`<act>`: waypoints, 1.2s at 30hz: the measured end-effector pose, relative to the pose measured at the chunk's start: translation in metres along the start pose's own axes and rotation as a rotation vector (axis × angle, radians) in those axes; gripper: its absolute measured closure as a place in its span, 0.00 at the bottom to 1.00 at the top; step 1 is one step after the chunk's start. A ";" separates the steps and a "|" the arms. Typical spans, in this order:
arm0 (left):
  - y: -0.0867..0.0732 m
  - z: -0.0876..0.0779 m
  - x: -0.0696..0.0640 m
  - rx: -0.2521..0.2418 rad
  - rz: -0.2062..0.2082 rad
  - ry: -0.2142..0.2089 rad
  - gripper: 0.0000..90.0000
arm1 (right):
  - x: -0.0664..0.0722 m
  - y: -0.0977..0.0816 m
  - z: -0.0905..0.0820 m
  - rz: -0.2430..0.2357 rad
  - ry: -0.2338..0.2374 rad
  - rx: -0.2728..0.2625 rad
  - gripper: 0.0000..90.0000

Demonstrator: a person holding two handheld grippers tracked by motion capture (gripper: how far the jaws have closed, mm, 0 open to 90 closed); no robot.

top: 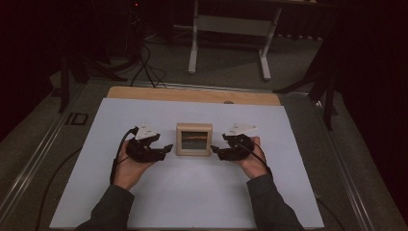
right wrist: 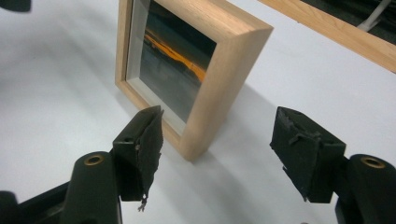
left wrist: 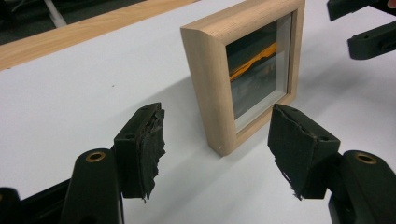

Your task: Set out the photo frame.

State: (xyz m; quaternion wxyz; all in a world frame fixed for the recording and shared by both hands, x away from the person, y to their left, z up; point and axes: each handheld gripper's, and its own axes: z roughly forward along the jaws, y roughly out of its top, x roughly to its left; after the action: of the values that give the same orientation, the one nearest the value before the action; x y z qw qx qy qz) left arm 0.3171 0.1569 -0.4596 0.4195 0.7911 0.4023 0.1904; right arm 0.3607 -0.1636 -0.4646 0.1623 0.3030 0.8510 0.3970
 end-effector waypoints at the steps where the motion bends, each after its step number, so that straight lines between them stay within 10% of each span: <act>1: -0.001 -0.003 0.001 -0.002 0.000 0.003 0.40 | 0.000 -0.001 -0.002 0.000 -0.002 -0.002 0.37; 36: -0.074 -0.067 0.014 -0.053 -0.034 0.009 0.40 | -0.009 -0.087 -0.078 0.042 -0.023 -0.064 0.37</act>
State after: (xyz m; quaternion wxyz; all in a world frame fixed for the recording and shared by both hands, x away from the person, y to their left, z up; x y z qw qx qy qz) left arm 0.2473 0.2257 -0.4823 0.4415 0.7720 0.4125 0.1975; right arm 0.2932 -0.2583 -0.4821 0.1734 0.3199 0.8294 0.4239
